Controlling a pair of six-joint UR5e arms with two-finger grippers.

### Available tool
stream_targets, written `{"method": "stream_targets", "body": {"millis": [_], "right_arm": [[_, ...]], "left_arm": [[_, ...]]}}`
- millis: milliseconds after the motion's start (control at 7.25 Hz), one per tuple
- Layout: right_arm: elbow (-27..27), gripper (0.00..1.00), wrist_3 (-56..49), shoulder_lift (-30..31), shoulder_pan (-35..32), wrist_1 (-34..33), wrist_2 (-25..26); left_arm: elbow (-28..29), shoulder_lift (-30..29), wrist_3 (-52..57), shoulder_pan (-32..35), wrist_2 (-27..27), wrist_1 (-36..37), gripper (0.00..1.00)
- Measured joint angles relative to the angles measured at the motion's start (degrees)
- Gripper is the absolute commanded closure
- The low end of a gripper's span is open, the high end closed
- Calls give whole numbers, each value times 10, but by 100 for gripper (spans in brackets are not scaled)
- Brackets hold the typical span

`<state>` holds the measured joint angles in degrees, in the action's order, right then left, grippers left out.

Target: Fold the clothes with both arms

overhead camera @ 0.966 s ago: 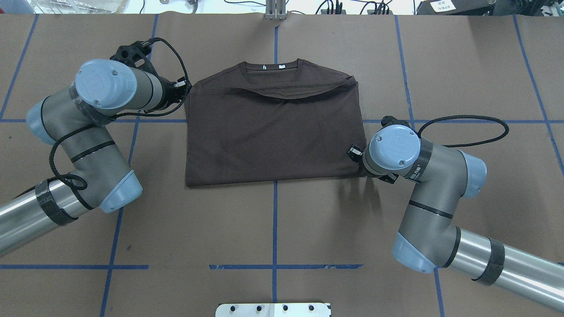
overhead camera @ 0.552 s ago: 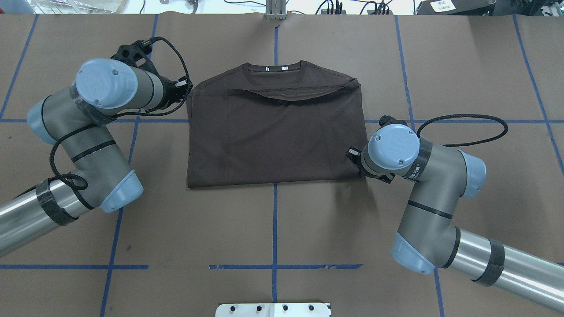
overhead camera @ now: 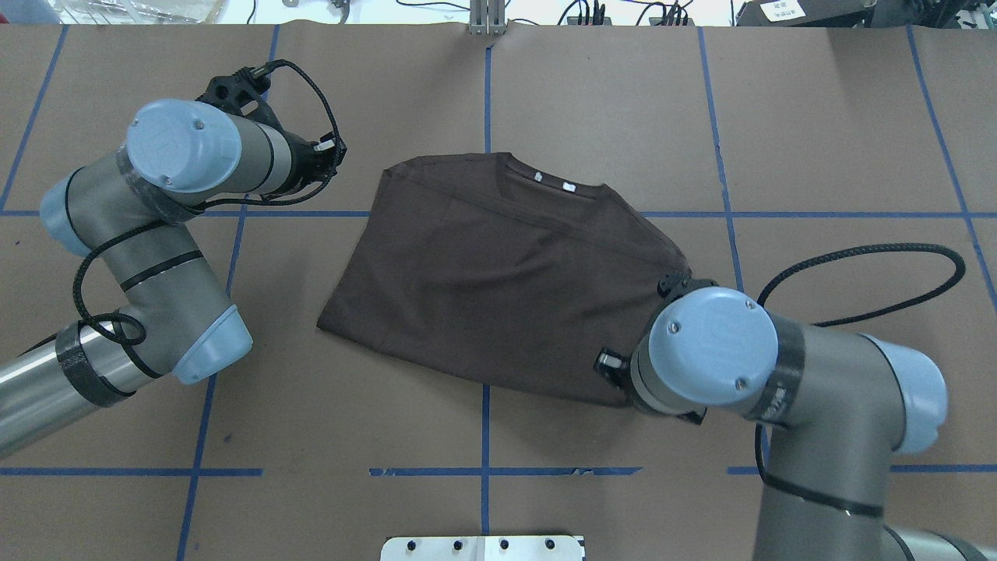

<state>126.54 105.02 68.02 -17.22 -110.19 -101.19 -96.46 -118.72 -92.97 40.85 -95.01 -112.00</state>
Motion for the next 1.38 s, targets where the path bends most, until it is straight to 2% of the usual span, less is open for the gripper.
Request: {"method": "stream_targets", "body": {"millis": [138, 276, 414, 552, 690, 966, 1103, 1241, 1379], "right_arm": [[48, 1, 2, 1, 58, -59, -21], [71, 0, 15, 2, 113, -92, -30], [77, 0, 43, 3, 148, -106, -25], [79, 0, 73, 8, 161, -111, -14], [81, 0, 90, 13, 152, -112, -6], [81, 0, 94, -3, 80, -108, 0], [75, 0, 69, -21, 18, -105, 0], [61, 0, 26, -34, -41, -90, -2], [31, 0, -13, -39, -88, -57, -4]], "left_arm": [[-9, 0, -1, -4, -6, 5, 67], [-18, 0, -2, -6, -29, 4, 56], [-30, 0, -1, -11, -65, 2, 56], [-51, 1, 0, -23, -97, 2, 41], [-86, 13, -3, -43, -114, 5, 0], [-144, 57, -12, -83, -122, 7, 0], [-152, 74, -35, -106, -120, 7, 0], [-153, 82, -68, -135, -116, 7, 3], [-147, 86, -97, -173, -103, 7, 10]]}}
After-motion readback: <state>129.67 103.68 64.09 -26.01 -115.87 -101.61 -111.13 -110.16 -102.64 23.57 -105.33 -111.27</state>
